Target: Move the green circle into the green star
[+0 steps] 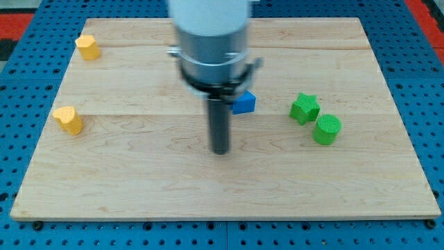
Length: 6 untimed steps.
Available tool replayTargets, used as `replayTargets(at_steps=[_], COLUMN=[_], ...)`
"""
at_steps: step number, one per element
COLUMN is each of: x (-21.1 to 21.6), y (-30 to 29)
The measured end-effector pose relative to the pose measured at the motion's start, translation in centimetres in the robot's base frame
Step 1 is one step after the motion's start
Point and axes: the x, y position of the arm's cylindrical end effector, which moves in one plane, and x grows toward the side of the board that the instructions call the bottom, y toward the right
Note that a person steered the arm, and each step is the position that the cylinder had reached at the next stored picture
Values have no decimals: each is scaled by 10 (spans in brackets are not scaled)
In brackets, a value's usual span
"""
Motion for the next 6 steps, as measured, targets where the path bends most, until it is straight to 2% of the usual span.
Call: replayTargets(at_steps=[1, 3, 6], x=[1, 31, -4], y=[91, 145, 128])
